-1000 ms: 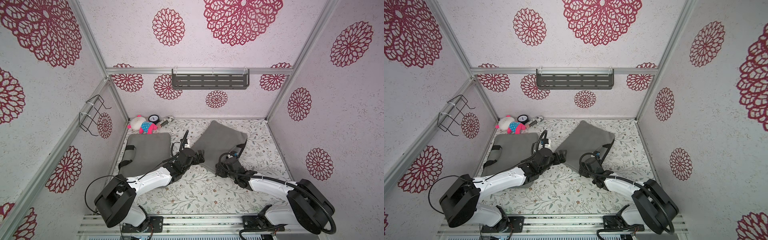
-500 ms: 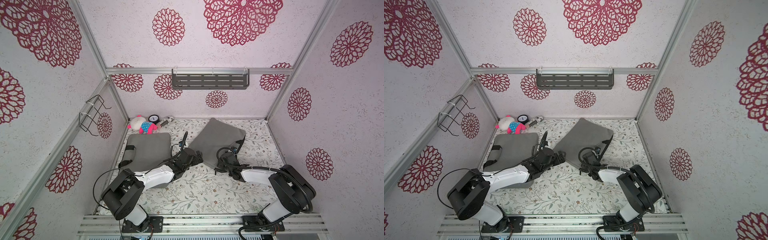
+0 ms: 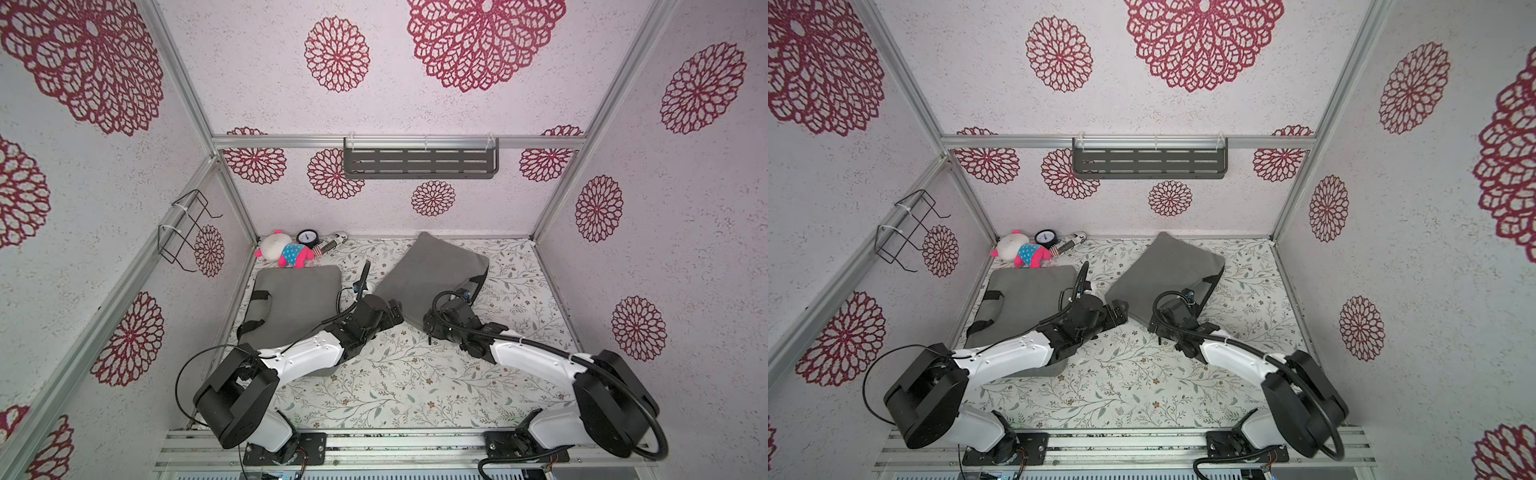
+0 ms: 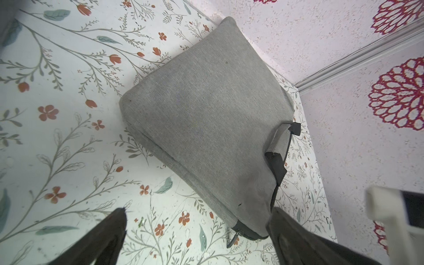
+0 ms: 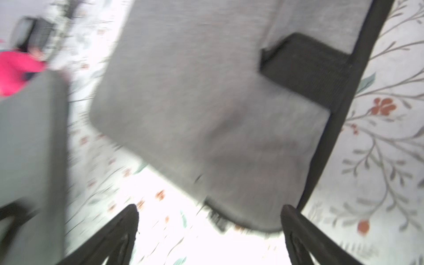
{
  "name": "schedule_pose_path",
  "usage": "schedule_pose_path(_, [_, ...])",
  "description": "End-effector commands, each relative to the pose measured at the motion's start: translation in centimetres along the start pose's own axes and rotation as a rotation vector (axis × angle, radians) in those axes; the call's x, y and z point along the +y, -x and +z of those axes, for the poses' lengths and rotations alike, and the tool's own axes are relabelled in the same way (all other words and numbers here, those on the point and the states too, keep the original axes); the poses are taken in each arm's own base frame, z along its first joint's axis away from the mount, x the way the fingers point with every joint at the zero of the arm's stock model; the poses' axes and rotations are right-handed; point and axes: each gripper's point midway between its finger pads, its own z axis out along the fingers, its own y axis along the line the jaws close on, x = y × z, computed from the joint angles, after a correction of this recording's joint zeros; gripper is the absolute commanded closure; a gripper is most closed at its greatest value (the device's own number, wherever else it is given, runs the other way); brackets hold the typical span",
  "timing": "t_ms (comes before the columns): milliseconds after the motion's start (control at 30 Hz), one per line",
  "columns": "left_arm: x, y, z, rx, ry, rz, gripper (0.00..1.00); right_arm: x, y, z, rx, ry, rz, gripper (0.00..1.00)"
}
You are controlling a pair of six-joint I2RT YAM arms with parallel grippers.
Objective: Put the mouse into the laptop bag
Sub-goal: Adjust the zippered laptop bag at the center of the board.
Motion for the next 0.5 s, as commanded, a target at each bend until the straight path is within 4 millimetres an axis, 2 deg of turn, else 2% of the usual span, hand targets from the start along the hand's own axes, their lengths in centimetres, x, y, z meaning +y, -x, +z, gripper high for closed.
schedule_pose_path(0, [1.3, 0.0, -0.3, 0.0, 0.043, -0.008, 0.0, 0.0, -1.2, -3.0, 0.025, 0.041, 0.029, 0.01])
schedule_pose_path(233, [-0.1, 0.5, 0.4, 0.022, 0.044, 0.01, 0.0, 1.5, -0.9, -5.8, -0.007, 0.175, 0.032, 0.01])
schedule_pose_path(467, [-0.3, 0.5, 0.8, 0.02, 0.036, -0.001, 0.0, 1.6, -1.4, -5.2, -0.001, 0.189, 0.027, 0.01])
